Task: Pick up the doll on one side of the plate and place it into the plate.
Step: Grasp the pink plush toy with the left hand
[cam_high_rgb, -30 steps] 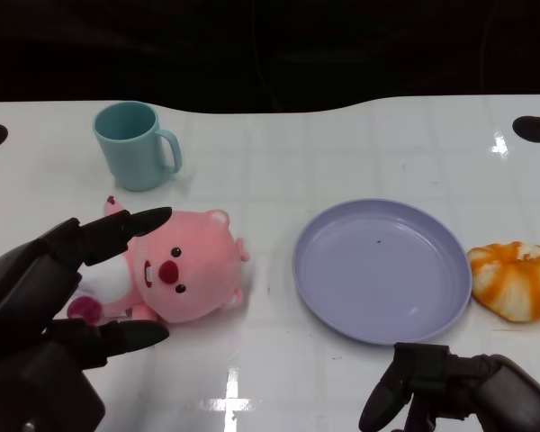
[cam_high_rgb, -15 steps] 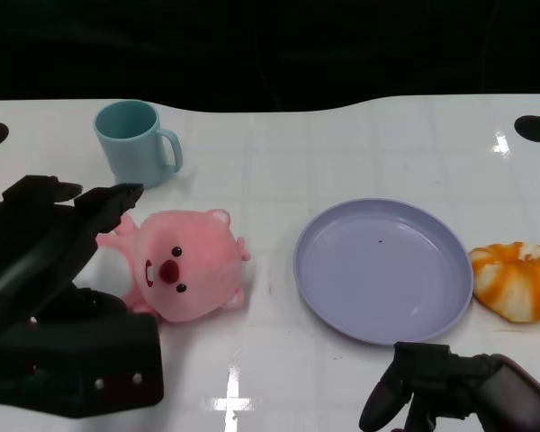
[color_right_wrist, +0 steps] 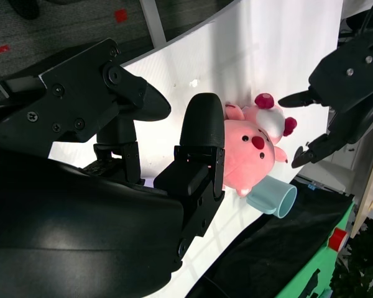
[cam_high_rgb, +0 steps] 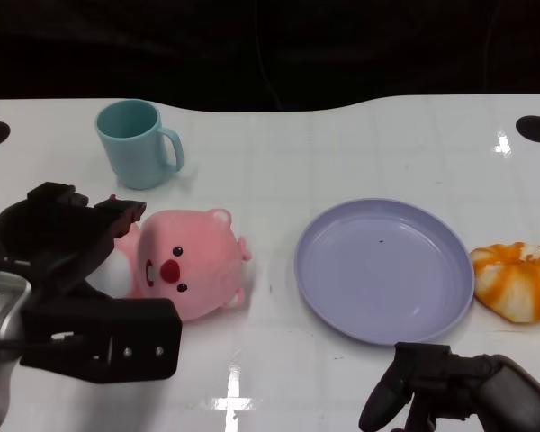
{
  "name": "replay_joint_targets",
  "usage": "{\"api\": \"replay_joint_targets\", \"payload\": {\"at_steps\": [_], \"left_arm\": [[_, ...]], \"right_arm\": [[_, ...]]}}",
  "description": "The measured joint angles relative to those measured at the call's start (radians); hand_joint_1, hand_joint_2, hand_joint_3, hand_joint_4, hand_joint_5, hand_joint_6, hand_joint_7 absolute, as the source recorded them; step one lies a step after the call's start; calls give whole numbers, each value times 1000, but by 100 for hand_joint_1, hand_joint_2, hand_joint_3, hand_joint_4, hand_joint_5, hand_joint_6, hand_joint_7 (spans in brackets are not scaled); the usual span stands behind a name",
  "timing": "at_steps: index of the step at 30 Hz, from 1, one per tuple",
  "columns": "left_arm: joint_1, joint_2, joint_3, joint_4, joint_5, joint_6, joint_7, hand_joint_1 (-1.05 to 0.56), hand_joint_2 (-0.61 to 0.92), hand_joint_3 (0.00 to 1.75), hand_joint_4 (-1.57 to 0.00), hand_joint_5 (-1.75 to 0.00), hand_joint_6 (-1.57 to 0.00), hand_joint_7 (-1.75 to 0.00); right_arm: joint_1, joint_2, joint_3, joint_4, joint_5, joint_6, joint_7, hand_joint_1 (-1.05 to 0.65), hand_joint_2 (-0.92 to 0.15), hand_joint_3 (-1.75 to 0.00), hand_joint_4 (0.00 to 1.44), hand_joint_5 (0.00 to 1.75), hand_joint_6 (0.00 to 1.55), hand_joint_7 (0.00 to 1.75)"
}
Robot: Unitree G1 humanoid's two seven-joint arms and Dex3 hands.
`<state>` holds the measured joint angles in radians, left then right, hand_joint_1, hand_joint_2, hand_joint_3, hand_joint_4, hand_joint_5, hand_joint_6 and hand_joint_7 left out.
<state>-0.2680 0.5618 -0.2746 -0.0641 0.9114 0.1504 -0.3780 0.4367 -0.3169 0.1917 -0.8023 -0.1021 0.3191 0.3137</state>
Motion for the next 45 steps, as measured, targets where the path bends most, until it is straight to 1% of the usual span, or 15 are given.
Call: {"api": "replay_joint_targets", "payload": {"at_steps": [13, 21, 24, 30, 33, 35, 36, 37, 38, 39, 40, 41, 42, 44, 45], "left_arm": [[-167, -83, -99, 305, 20, 30, 6, -72, 92, 2, -4, -38, -25, 0], [-264, -138, -156, 533, 2, 8, 80, -70, 89, 0, -16, -29, -31, -2], [-296, -160, -169, 623, -16, -2, 112, -69, 89, 0, -17, -25, -32, -1], [-381, -192, -208, 804, -51, -29, 127, -59, 89, 0, -24, -14, -39, -2], [-409, -204, -226, 866, -63, -41, 135, -58, 91, 1, -31, -11, -46, -2], [-424, -212, -234, 902, -69, -51, 153, -51, 92, 2, -55, -10, -65, -3], [-427, -216, -236, 918, -79, -59, 172, -47, 92, 2, -64, -11, -72, -4], [-427, -219, -236, 936, -91, -73, 199, -38, 92, 2, -84, -22, -88, -6], [-427, -222, -234, 954, -102, -89, 228, -35, 92, 2, -89, -31, -95, -4], [-427, -225, -232, 969, -107, -105, 259, -31, 92, 7, -82, -89, -107, -11], [-426, -228, -231, 984, -116, -120, 292, -27, 92, 7, -77, -130, -116, -18], [-424, -230, -229, 997, -125, -134, 321, -25, 92, 6, -75, -144, -119, -21], [-423, -230, -229, 1008, -131, -149, 347, -24, 92, 8, -77, -151, -120, -24], [-419, -230, -229, 1022, -140, -170, 386, -23, 92, 9, -79, -157, -121, -27], [-415, -229, -226, 1026, -145, -182, 409, -24, 90, 24, -78, -166, -101, -76]], "right_arm": [[13, 1, 3, -13, -2, 5, -2, -12, -58, -100, 67, 153, 65, 116], [19, 0, 3, -38, -2, 14, -2, -11, -58, -101, 67, 153, 65, 116], [22, 0, 3, -43, -2, 21, -2, -11, -58, -101, 67, 153, 65, 116], [29, 0, 3, -47, -1, 23, -2, -10, -58, -102, 67, 154, 65, 117], [35, 0, 3, -55, -1, 24, -2, -10, -58, -102, 66, 154, 64, 117], [36, 0, 3, -58, 0, 24, -2, -11, -57, -102, 66, 154, 64, 117], [36, 0, 3, -58, 0, 24, -2, -11, -57, -102, 66, 153, 64, 118], [36, 0, 2, -58, 1, 24, -2, -11, -57, -102, 66, 153, 64, 118], [36, 0, 2, -58, 1, 24, -2, -11, -57, -103, 66, 153, 64, 118], [37, 0, 2, -58, 3, 24, -2, -11, -57, -103, 66, 154, 64, 118], [36, 1, 1, -57, 5, 24, -2, -10, -57, -103, 66, 154, 64, 118], [36, 1, 0, -57, 7, 23, -2, -10, -57, -103, 66, 155, 64, 118], [36, 2, 0, -56, 10, 23, -2, -10, -57, -103, 66, 155, 64, 119], [36, 2, 0, -52, 14, 21, -2, -10, -57, -104, 66, 156, 64, 119], [36, 2, 0, -49, 15, 21, -2, -10, -57, -104, 66, 156, 64, 119]]}}
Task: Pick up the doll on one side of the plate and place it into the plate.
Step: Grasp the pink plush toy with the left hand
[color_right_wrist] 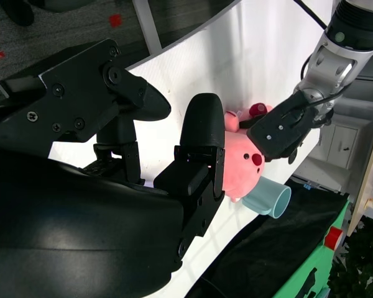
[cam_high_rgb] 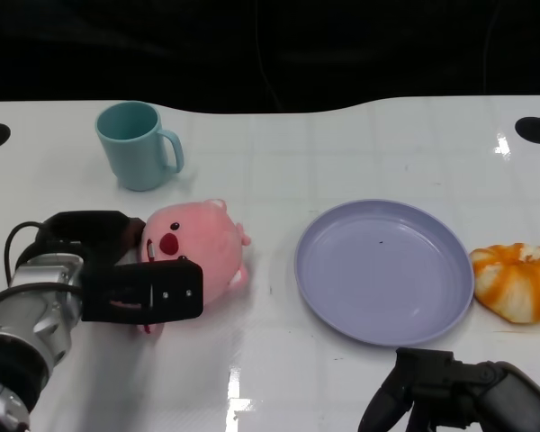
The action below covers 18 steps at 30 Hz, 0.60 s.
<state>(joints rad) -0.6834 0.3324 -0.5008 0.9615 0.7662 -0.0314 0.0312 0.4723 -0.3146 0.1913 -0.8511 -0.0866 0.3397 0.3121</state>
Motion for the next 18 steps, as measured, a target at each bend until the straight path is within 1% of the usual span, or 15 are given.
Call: {"api": "replay_joint_targets", "payload": {"at_steps": [1, 2, 3, 4, 6, 8, 9, 11, 13, 14, 15, 18], "left_arm": [[11, 1, 7, 1, -9, -15, 33, -24, 91, 32, -79, -171, -75, -134], [25, 1, 17, 0, -24, -27, 69, -25, 91, 35, -80, -173, -68, -154], [40, 0, 31, -1, -39, -42, 103, -24, 91, 37, -81, -174, -66, -164], [55, 0, 44, -4, -57, -56, 133, -23, 90, 38, -84, -174, -67, -169], [83, 1, 69, -8, -86, -88, 185, -19, 73, 72, -89, -175, -70, -173], [108, 2, 87, -16, -113, -122, 219, -19, 63, 95, -91, -175, -71, -174], [119, 1, 101, -23, -130, -136, 227, -19, 60, 102, -92, -175, -72, -175], [146, -2, 143, -53, -185, -148, 224, -19, 56, 110, -95, -175, -76, -175], [171, -8, 182, -100, -236, -145, 194, -17, 54, 113, -96, -175, -77, -175], [181, -9, 192, -123, -252, -142, 180, -18, 50, 120, -97, -175, -79, -175], [189, -10, 198, -144, -263, -137, 164, -19, 48, 123, -98, -175, -79, -175], [198, -11, 209, -218, -282, -124, 119, -19, 47, 126, -99, -175, -79, -175]], "right_arm": [[-1, 0, 0, 4, 1, 0, 0, -10, -57, -103, 66, 156, 64, 119], [-2, 0, 0, 7, 1, 0, 0, -11, -57, -103, 66, 156, 64, 120], [-4, 0, 0, 8, 2, 1, 0, -11, -57, -103, 66, 156, 64, 120], [-7, 0, 0, 9, 4, 3, 0, -11, -57, -102, 66, 156, 63, 120], [-14, 1, 0, 10, 7, 6, 0, -11, -58, -102, 67, 157, 63, 120], [-18, 1, -1, 10, 8, 6, 0, -11, -58, -101, 67, 157, 64, 119], [-19, 1, -1, 10, 8, 7, 0, -10, -58, -101, 67, 157, 64, 119], [-19, 1, 0, 10, 8, 9, 0, -10, -58, -100, 66, 156, 64, 119], [-19, 0, -1, 10, 7, 16, 0, -11, -59, -100, 66, 155, 64, 119], [-19, 0, -1, 10, 7, 18, 0, -11, -59, -100, 66, 155, 64, 119], [-19, 0, -1, 10, 8, 18, 0, -11, -59, -100, 66, 155, 64, 119], [-21, 1, -1, 10, 10, 18, 0, -10, -60, -100, 66, 157, 63, 119]]}}
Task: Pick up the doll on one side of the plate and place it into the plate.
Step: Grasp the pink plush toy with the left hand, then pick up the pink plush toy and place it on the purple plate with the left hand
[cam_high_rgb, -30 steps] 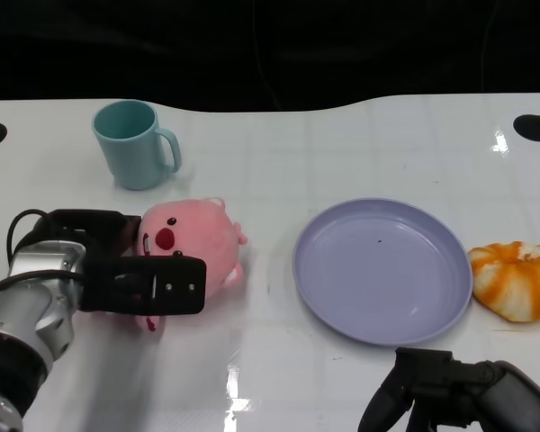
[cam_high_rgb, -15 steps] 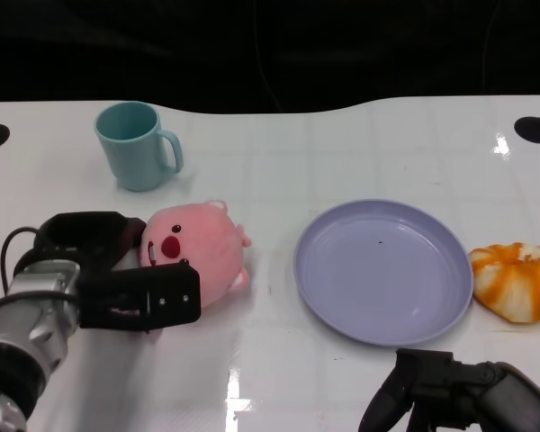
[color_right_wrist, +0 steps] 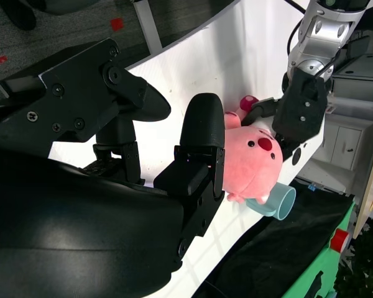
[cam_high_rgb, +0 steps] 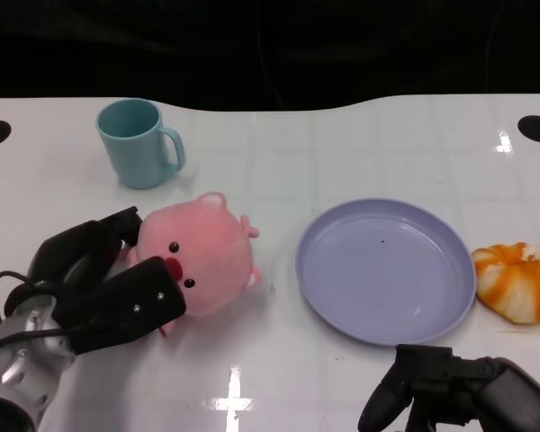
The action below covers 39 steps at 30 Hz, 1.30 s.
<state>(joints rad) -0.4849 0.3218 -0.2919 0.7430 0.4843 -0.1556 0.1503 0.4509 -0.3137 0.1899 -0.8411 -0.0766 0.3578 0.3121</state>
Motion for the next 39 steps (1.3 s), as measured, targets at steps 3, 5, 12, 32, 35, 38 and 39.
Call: {"api": "replay_joint_targets", "payload": {"at_steps": [3, 5, 12, 32, 35, 38, 39], "left_arm": [[10, -2, 17, -75, -26, 12, -37, -16, 45, 129, -98, -175, -77, -175], [13, -9, 18, -119, -30, 30, -57, -18, 41, 134, -98, -175, -78, -175], [-3, -64, 16, -230, -29, 129, -108, -18, 48, 121, -98, -175, -77, -175], [-244, -314, -110, -274, 31, 448, -213, -21, 52, 105, -91, -175, -68, -175], [-283, -349, -126, -232, 34, 465, -214, -22, 59, 93, -91, -175, -68, -175], [-298, -376, -139, -179, 34, 466, -212, -20, 56, 97, -91, -175, -67, -175], [-300, -385, -142, -160, 34, 468, -211, -19, 52, 102, -92, -175, -67, -175]], "right_arm": [[0, 1, 0, 2, 4, 0, 0, -9, -60, -99, 65, 157, 63, 119], [-1, 1, 0, 6, 5, 0, 0, -8, -59, -99, 65, 157, 63, 120], [-3, 0, 1, 26, 3, -1, 0, -7, -59, -99, 66, 156, 63, 119], [-3, -8, -4, 42, 3, -35, 5, -6, -61, -96, 64, 154, 63, 117], [-4, -8, -4, 42, 3, -35, 5, -7, -62, -95, 64, 154, 63, 117], [-7, -8, -4, 42, 2, -36, 5, -7, -62, -95, 64, 154, 63, 117], [-7, -8, -4, 43, 2, -36, 5, -7, -62, -95, 64, 154, 63, 117]]}}
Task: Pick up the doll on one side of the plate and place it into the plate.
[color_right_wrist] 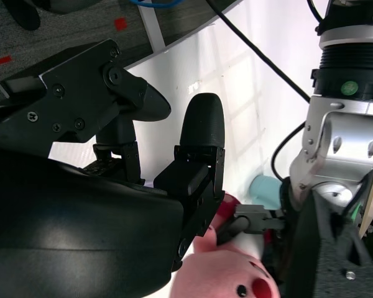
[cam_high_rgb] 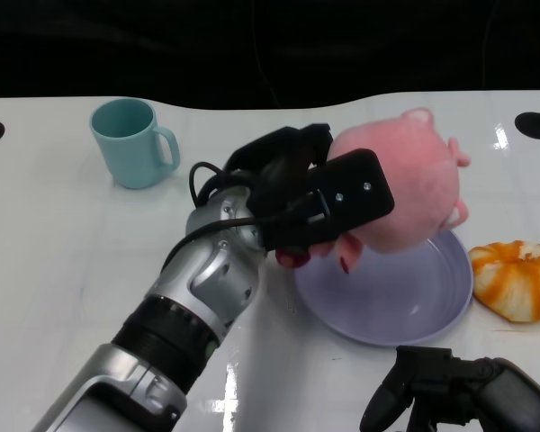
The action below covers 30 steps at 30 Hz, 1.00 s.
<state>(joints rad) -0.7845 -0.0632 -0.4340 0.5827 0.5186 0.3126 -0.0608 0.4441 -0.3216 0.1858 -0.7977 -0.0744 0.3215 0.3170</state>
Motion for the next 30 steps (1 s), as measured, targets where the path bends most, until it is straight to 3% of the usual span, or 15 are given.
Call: {"api": "replay_joint_targets", "payload": {"at_steps": [3, 6, 7, 8, 10, 12, 13, 14, 15, 17, 20, 25, 30], "left_arm": [[-6, -15, -13, 51, 2, -9, 5, -20, 50, 103, -91, -175, -66, -175], [-34, -23, -24, 94, 12, -13, 6, -25, 57, 68, -83, -175, -84, -106], [-45, -26, -24, 105, 12, -13, 6, -28, 66, 46, -79, -175, -92, -72], [-57, -28, -26, 115, 12, -9, 3, -29, 74, 32, -75, -173, -91, -47], [-73, -33, -32, 124, 16, 1, -14, -31, 85, 16, -68, -167, -85, -17], [-77, -36, -44, 129, 16, 2, -49, -34, 90, 12, -66, -161, -79, -8], [-76, -35, -49, 128, 16, 1, -70, -44, 91, 14, -41, -123, -64, -3], [-76, -32, -56, 124, 15, -2, -95, -48, 92, 15, -33, -109, -58, -2], [-75, -29, -66, 116, 16, -8, -113, -57, 92, 19, -22, -76, -43, -1], [-70, -20, -80, 95, 17, -24, -144, -66, 92, 22, -13, -52, -30, 0], [-65, -7, -92, 68, 20, -36, -175, -74, 92, 26, -2, -37, -19, 0], [-64, 22, -141, 59, 61, -44, -197, -91, 92, 36, 0, -4, -5, -1], [-63, 45, -160, 17, 77, -42, -231, -98, 92, 41, 0, 0, -2, -1]], "right_arm": [[-2, 1, 1, 3, 0, 0, 0, -8, -62, -96, 64, 154, 63, 117], [-7, 1, 3, 2, -1, 0, 0, -8, -62, -95, 64, 153, 63, 118], [-8, 1, 3, 2, -3, 0, -1, -8, -62, -95, 64, 153, 63, 118], [-8, 1, 4, 2, -5, 0, -1, -9, -62, -95, 64, 153, 63, 118], [-7, 1, 5, 0, -6, 1, -1, -10, -62, -95, 64, 153, 63, 118], [-7, 1, 5, -4, -7, 4, -1, -10, -62, -95, 64, 153, 63, 117], [-6, 1, 5, -6, -7, 5, -1, -10, -62, -95, 64, 153, 63, 117], [-5, 1, 6, -9, -7, 6, -1, -10, -62, -96, 64, 153, 63, 117], [-4, 1, 6, -10, -7, 6, -1, -9, -62, -96, 64, 153, 63, 117], [-2, 1, 7, -12, -7, 6, -1, -9, -61, -97, 64, 154, 63, 117], [0, 1, 7, -15, -7, 6, -1, -10, -61, -98, 64, 153, 63, 118], [0, 1, 7, -17, -7, 13, -1, -10, -59, -99, 65, 154, 63, 118], [0, 0, 4, -17, -2, 13, 0, -8, -59, -100, 65, 154, 63, 119]]}}
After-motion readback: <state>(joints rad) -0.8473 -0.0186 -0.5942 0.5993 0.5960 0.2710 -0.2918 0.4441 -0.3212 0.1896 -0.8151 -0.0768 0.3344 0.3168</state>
